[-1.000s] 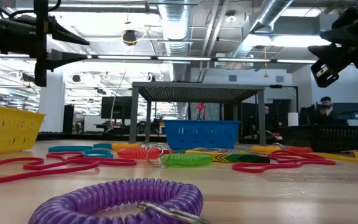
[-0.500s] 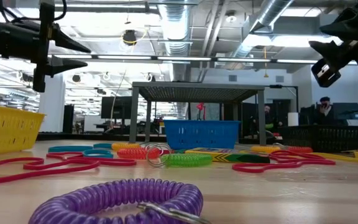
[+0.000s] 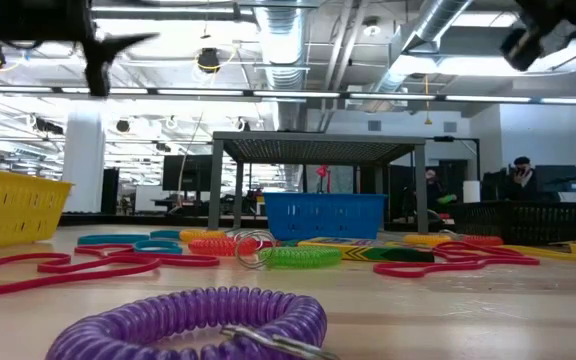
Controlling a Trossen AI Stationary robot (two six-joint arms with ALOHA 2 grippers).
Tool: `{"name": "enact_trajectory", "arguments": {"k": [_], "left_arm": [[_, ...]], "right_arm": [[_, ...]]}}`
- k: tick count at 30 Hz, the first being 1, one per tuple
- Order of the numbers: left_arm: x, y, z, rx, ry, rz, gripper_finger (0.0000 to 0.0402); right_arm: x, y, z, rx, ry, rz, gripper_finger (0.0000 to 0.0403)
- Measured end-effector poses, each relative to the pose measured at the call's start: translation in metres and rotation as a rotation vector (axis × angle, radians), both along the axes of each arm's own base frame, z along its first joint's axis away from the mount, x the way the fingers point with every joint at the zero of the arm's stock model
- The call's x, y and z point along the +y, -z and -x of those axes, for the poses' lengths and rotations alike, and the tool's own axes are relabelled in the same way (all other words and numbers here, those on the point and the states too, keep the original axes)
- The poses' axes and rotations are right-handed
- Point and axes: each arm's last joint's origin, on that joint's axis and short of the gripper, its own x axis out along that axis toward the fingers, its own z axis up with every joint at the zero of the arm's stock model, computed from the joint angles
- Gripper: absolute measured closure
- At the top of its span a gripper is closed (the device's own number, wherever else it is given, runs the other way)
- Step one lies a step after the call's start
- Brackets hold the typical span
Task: Pick & Place Office Desk Supplies
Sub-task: Put the yellow rubber band into the black bin
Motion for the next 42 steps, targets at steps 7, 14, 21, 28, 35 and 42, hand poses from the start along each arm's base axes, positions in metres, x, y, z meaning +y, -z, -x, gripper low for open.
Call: {"name": "enact_trajectory", "arguments": {"k": [7, 14, 21, 28, 35, 42], "left_arm": [[-0.004, -0.053, -0.009, 0.123, -0.007, -0.285, 0.0257], [-0.011, -0.056, -0.026, 0.422, 0.098, -0.452, 0.0257], [-0.013, -0.048, -0.03, 0.493, 0.118, -0.473, 0.0257], [-0.013, -0.045, -0.029, 0.528, 0.128, -0.49, 0.0257], [-0.013, -0.045, -0.029, 0.529, 0.149, -0.519, 0.0257], [-0.013, -0.044, -0.029, 0.536, 0.15, -0.523, 0.0257]], "right_arm": [[0.013, -0.036, -0.04, 0.338, -0.085, 0.123, 0.0354], [0.027, -0.048, -0.084, 0.729, -0.139, 0.233, 0.0376], [0.036, -0.02, -0.114, 0.958, -0.14, 0.25, 0.0395], [0.041, 0.02, -0.135, 1.16, -0.124, 0.298, 0.0391], [0.047, 0.048, -0.151, 1.257, -0.209, 0.351, 0.0306], [0.048, 0.081, -0.163, 1.39, -0.199, 0.446, 0.024]]}}
